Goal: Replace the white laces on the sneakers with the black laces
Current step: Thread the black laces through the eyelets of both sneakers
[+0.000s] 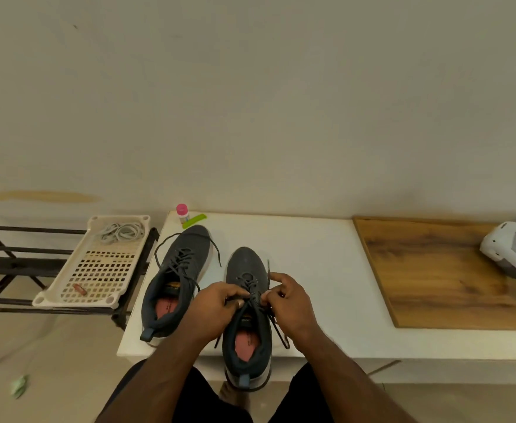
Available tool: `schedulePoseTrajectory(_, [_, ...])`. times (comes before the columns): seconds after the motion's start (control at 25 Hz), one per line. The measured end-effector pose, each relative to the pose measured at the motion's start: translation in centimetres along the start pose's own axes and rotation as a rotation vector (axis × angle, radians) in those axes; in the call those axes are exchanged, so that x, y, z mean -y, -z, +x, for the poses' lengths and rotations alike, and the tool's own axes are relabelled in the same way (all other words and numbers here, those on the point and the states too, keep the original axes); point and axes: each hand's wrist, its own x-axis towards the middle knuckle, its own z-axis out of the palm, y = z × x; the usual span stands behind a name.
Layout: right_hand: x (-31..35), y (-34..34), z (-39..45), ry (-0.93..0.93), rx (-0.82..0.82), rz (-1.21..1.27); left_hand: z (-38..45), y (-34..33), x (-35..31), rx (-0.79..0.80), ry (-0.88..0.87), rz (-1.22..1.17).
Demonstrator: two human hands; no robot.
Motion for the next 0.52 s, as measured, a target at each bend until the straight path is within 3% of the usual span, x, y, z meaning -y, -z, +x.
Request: schedulePoseTrajectory(0.52, [-0.98,-0.66,0.70,0.017,-0.038,-0.026,1.15,-0.28,1.00,-0.005,0.072,0.013])
